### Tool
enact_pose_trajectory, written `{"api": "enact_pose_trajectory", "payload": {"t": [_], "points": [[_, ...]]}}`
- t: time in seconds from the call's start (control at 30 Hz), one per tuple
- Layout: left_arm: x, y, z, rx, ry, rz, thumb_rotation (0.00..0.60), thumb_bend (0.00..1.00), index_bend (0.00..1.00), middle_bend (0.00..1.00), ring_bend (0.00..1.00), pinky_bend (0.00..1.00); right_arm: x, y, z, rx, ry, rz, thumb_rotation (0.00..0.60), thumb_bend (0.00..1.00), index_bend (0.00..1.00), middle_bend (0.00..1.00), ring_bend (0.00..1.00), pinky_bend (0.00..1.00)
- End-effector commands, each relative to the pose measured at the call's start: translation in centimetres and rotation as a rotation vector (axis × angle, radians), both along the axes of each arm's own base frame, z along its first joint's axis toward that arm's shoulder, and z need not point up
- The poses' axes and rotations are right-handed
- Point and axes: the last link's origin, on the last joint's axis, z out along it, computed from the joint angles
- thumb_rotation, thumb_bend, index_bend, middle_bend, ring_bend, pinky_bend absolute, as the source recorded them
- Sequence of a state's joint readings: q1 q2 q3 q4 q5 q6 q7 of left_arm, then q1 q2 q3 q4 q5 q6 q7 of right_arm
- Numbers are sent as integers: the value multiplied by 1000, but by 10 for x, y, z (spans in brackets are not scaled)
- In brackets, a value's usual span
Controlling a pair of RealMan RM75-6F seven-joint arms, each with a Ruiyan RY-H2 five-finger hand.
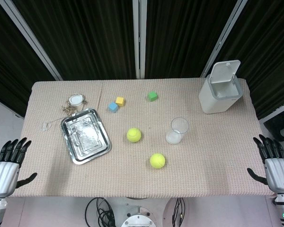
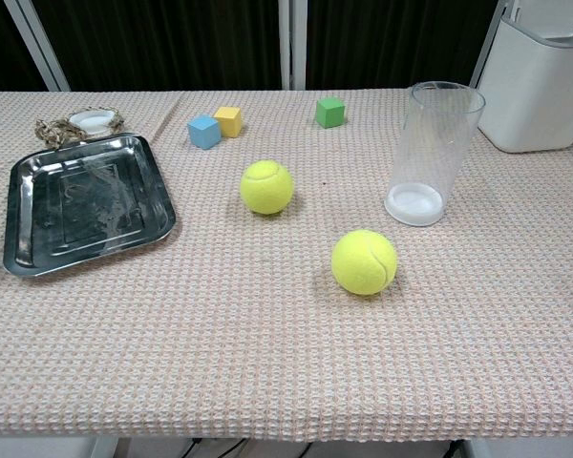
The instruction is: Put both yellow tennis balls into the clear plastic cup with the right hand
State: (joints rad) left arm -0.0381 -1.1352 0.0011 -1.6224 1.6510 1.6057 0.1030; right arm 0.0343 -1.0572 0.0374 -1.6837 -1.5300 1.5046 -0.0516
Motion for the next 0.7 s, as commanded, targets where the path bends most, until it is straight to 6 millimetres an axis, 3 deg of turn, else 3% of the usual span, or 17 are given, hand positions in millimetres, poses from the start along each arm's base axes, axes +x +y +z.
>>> {"api": "enact_pose_trajectory", "payload": {"t": [0.03,0.37,0.57,0.7], "points": [[0,0,0,-2,2,2,600,54,57,12,0,0,1,0,0,2,1,1,600,131,0,0,0,0],[-1,-2,-1,-6,6,3,600,54,57,12,0,0,12,1,-5,25,-2,51,600,132,0,0,0,0],[-1,-2,-1,-1,2,7,600,54,56,12,0,0,38,0,-13,63,15,153,600,131,0,0,0,0],[-2,-1,-1,-1,-2,9,600,54,57,12,0,0,59,-5,-30,132,38,219,600,131,0,0,0,0]]}}
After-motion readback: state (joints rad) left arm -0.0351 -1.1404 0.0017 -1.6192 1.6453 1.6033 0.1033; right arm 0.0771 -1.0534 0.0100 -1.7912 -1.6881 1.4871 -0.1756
